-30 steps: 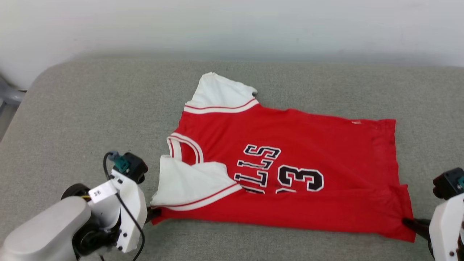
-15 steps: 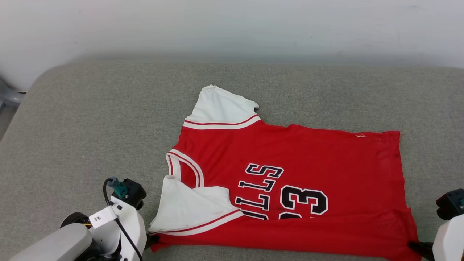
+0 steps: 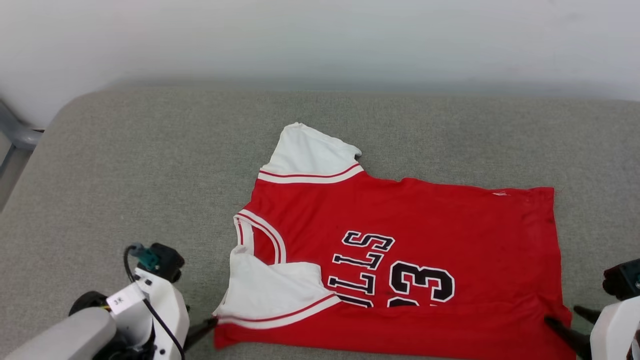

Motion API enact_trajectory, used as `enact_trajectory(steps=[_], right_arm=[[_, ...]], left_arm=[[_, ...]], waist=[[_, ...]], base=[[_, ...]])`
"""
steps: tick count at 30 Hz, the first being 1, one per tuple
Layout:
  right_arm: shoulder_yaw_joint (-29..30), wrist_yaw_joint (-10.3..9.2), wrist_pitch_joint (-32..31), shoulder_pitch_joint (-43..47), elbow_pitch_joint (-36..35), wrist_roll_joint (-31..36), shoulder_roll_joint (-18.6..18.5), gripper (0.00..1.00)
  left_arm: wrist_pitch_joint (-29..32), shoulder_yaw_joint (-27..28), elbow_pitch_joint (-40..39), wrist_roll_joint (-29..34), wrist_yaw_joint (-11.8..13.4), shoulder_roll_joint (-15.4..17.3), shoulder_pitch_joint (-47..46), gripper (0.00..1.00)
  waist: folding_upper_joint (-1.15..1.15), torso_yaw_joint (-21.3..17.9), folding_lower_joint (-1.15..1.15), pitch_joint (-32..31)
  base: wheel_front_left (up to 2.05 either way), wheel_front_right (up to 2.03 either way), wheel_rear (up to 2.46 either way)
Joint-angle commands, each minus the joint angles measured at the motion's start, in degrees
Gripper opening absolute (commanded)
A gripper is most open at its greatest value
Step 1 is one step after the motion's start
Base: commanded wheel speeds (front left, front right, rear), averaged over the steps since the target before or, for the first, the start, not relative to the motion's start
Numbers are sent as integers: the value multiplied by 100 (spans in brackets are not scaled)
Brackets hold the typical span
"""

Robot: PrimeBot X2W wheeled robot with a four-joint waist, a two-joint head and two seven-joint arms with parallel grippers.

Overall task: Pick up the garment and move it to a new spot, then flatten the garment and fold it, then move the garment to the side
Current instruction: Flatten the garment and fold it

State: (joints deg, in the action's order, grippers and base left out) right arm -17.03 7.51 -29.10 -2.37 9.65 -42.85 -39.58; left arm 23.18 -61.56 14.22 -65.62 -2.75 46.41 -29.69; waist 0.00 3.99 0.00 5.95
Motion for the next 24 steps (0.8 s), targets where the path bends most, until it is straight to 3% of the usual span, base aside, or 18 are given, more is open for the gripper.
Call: enact_trajectory(steps=[1, 5, 9, 18, 24], right_arm=[[27, -5, 170, -45, -69, 78, -32, 100], [238, -5, 825, -94, -331, 392, -28, 100], [739, -6, 1617, -198, -605, 848, 331, 100], [1681, -5, 2894, -324, -1409, 2069, 1702, 100], [1828, -5, 3071, -359, -2028, 2549, 2275, 100]], left_arm=[[-82, 78, -65, 49, 34, 73, -66, 100], [-355, 278, -329, 185, 74, 292, -264, 100], [-768, 521, -495, 402, 156, 341, -516, 100], [-1386, 923, -175, 945, 337, -86, -1515, 100], [-1048, 1040, 298, 1012, 115, -412, -2506, 100]], waist=[[0, 4, 0, -83], [0, -10, 0, -188], [0, -49, 0, -223], [0, -278, 0, 132], [0, -501, 0, 756]], base=[[0, 0, 0], [0, 0, 0], [0, 0, 0], [0, 0, 0], [0, 0, 0]])
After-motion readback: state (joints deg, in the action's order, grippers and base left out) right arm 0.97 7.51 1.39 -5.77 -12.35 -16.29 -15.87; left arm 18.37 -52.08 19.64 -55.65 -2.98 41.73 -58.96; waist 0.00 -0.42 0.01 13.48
